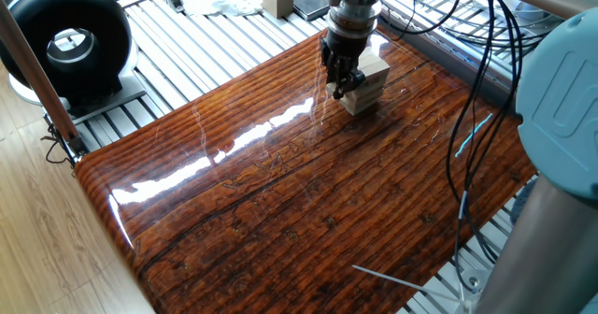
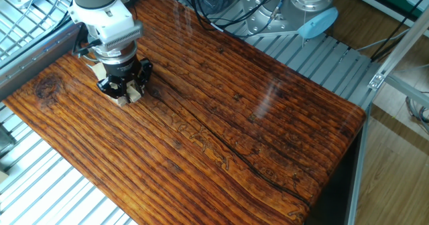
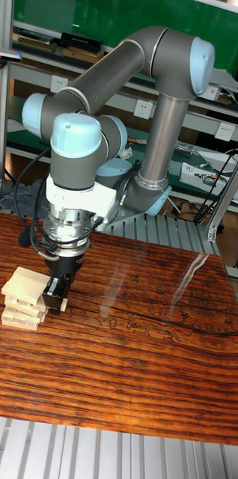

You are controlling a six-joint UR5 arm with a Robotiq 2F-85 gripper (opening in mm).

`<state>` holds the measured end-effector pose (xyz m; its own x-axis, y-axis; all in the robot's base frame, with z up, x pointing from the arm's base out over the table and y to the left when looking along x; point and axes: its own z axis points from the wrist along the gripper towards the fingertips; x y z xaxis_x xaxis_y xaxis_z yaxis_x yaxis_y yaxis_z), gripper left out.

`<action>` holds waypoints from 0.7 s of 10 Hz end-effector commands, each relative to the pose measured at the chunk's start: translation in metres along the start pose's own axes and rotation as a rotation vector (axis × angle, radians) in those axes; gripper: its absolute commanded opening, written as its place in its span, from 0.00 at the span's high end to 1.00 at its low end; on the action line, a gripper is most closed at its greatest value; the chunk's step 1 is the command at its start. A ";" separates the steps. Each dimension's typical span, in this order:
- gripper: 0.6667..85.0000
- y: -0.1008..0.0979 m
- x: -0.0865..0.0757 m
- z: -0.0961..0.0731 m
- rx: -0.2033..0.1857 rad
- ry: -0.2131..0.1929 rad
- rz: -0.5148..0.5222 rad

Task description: Play Jenga

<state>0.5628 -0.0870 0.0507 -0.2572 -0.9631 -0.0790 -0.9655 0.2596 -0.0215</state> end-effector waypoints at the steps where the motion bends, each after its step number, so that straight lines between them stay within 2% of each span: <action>1: 0.58 -0.001 -0.002 -0.004 0.003 -0.003 0.010; 7: 0.62 -0.004 -0.005 -0.005 0.011 0.000 0.015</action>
<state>0.5653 -0.0852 0.0544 -0.2646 -0.9618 -0.0700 -0.9633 0.2670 -0.0274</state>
